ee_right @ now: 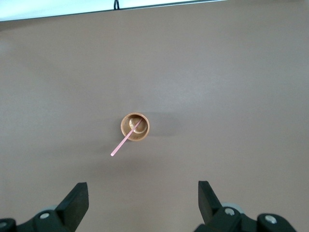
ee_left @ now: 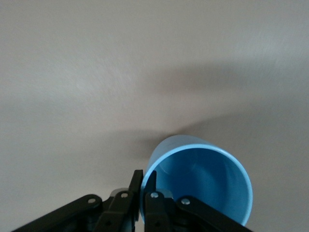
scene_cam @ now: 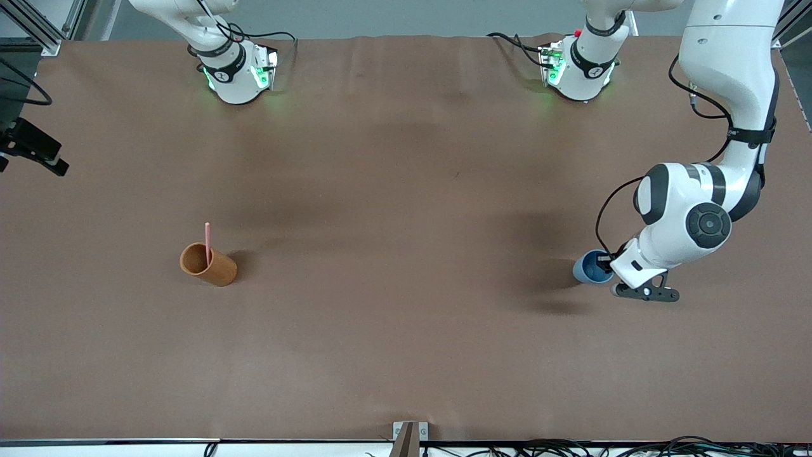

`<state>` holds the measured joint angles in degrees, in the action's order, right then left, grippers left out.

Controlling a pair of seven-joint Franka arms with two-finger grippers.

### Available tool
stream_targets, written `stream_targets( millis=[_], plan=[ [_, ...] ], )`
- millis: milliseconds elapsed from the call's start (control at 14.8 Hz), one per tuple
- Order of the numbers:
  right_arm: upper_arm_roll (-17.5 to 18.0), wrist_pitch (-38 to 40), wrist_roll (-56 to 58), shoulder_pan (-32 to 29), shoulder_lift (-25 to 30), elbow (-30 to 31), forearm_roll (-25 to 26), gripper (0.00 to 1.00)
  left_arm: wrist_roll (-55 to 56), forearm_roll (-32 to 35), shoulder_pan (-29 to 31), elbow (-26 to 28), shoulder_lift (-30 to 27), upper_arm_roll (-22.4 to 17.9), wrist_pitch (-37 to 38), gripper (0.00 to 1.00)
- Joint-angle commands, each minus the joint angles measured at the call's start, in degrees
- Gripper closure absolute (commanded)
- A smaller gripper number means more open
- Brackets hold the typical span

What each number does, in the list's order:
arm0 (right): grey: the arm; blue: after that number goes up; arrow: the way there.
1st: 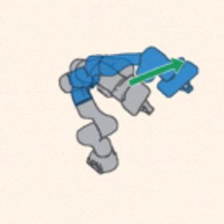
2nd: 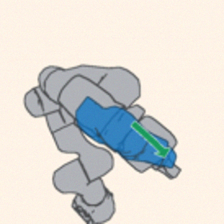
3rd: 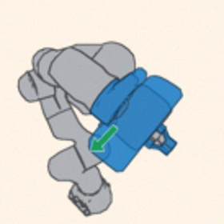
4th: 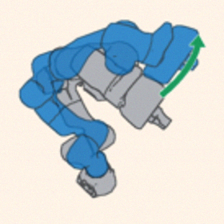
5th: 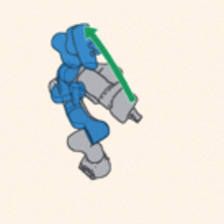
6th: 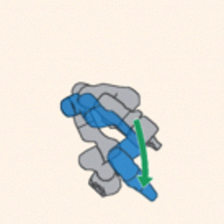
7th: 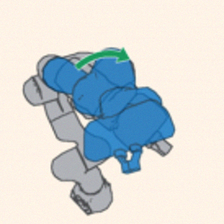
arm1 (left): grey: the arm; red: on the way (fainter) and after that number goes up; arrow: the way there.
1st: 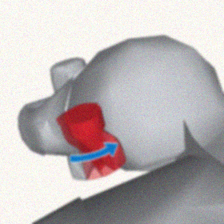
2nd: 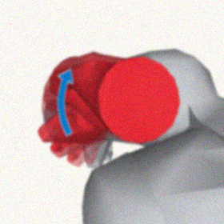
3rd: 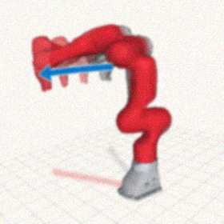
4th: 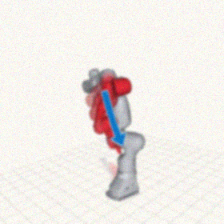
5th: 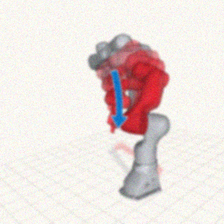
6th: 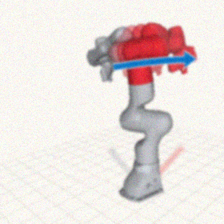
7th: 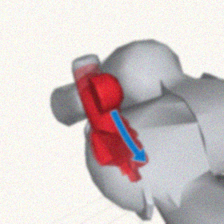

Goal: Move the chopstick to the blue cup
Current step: 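Slide the blue cup inward with the left gripper while the right gripper reaches the chopstick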

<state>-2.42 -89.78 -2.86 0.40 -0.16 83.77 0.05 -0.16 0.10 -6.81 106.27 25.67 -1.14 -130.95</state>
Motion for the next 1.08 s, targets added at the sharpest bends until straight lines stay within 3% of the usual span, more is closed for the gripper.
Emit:
stream_targets(
  millis=[0, 135, 405, 608, 878, 1014],
  plan=[
    [0.0, -2.4, -0.3, 1.3, -1.2, 1.0, 0.5, 0.01, 9.8, 0.6, -2.8, -6.0, -2.1, 1.9, 6.6, 0.99],
    [0.0, -6.3, -2.3, 3.1, -1.6, 5.1, 0.9, 0.02, 21.6, 0.9, -3.8, -7.7, -2.1, 6.0, 8.5, 1.00],
    [0.0, -15.5, -6.8, 6.5, -1.6, 14.9, 1.2, 0.02, 46.8, 6.7, -5.0, -7.9, -1.3, 19.0, 8.5, 0.99],
    [0.0, -18.8, -11.8, 10.0, -1.6, 19.7, 5.3, 0.03, 60.4, 11.6, -6.3, -11.3, 3.8, 25.9, 8.5, 0.99],
    [0.0, -27.0, -15.6, 12.6, -1.4, 30.3, 7.9, 0.05, 70.7, 17.1, -10.7, -18.0, 12.4, 27.8, 8.5, 0.99],
    [0.0, -30.6, -16.6, 13.0, -1.4, 33.5, 7.9, 0.07, 72.7, 17.4, -13.2, -19.3, 13.9, 27.8, 8.5, 0.99]
  ],
)
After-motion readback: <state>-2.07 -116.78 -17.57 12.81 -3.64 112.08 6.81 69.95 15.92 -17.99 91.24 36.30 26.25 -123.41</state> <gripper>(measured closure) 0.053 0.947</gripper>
